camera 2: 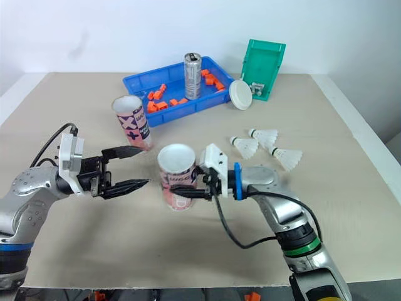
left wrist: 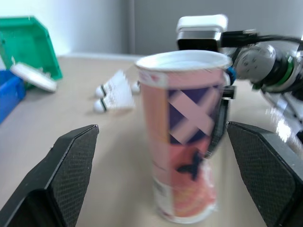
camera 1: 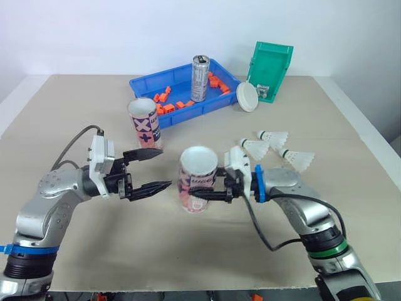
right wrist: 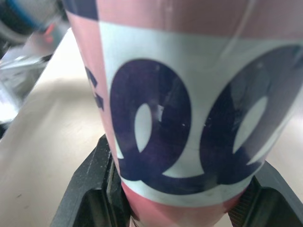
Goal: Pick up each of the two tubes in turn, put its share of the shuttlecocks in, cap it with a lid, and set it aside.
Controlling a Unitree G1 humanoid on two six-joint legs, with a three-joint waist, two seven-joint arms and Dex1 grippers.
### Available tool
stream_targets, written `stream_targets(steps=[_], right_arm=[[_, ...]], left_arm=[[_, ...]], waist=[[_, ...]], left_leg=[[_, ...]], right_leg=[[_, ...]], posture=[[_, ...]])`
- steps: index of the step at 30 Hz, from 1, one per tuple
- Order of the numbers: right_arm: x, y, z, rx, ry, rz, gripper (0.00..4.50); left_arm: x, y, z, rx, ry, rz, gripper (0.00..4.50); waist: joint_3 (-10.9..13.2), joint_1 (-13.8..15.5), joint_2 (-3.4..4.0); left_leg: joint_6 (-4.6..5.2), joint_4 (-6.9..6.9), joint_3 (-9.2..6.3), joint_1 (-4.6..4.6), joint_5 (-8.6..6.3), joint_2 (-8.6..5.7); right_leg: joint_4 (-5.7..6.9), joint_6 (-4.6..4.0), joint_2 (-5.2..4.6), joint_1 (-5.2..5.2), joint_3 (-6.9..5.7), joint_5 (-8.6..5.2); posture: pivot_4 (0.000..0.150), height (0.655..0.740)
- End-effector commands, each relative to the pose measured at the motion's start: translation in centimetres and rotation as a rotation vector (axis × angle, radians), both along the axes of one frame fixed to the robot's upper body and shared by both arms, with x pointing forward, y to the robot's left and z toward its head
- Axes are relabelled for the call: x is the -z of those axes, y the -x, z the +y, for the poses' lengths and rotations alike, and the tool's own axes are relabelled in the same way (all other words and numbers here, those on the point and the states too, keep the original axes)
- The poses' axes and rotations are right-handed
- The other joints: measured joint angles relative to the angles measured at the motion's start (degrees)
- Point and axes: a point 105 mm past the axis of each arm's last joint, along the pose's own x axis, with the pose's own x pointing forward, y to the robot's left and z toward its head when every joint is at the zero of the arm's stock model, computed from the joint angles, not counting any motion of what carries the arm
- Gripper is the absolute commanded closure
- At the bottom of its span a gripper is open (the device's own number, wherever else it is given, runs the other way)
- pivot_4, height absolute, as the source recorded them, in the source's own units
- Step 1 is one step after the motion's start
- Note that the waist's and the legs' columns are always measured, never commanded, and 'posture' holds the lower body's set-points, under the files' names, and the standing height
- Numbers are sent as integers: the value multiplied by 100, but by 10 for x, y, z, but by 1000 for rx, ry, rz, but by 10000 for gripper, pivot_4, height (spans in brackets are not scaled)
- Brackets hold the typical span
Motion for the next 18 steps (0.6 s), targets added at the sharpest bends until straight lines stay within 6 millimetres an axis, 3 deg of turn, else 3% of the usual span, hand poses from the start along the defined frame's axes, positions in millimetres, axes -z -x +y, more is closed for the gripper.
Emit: stream_targets(steps=[1,6,11,13,18], right_arm=[[-69,-30,-60,249,-145,-165,21151],[-98,-70,-179,782,-153,-273,21151],[-99,-79,-274,1243,-171,-283,21151],[-90,-78,-298,1365,-160,-267,21151],[-57,-73,-331,1518,-111,-217,21151]], left_arm=[[-27,-6,-30,46,73,-51,0],[-24,-13,-67,107,72,-26,0],[-15,-24,-87,99,70,-12,0],[-11,-31,-96,83,79,0,0],[-8,-37,-113,82,74,0,0]], waist=[[14,65,4],[13,158,3],[15,156,16],[15,158,24],[14,118,31]], left_leg=[[0,11,-5,-7,1,-3],[-4,31,0,-21,2,-12],[1,17,10,-26,-1,-13],[2,16,10,-26,-1,-15],[3,13,21,-19,-2,-17]], right_leg=[[0,5,-1,2,-5,5],[-24,21,-7,11,4,21],[-34,-8,-6,1,18,38],[-34,-11,-7,1,20,39],[-34,-10,-6,2,34,39]], posture=[[1500,7400],[1500,7400],[1500,7400],[1500,7400],[1500,7400]])
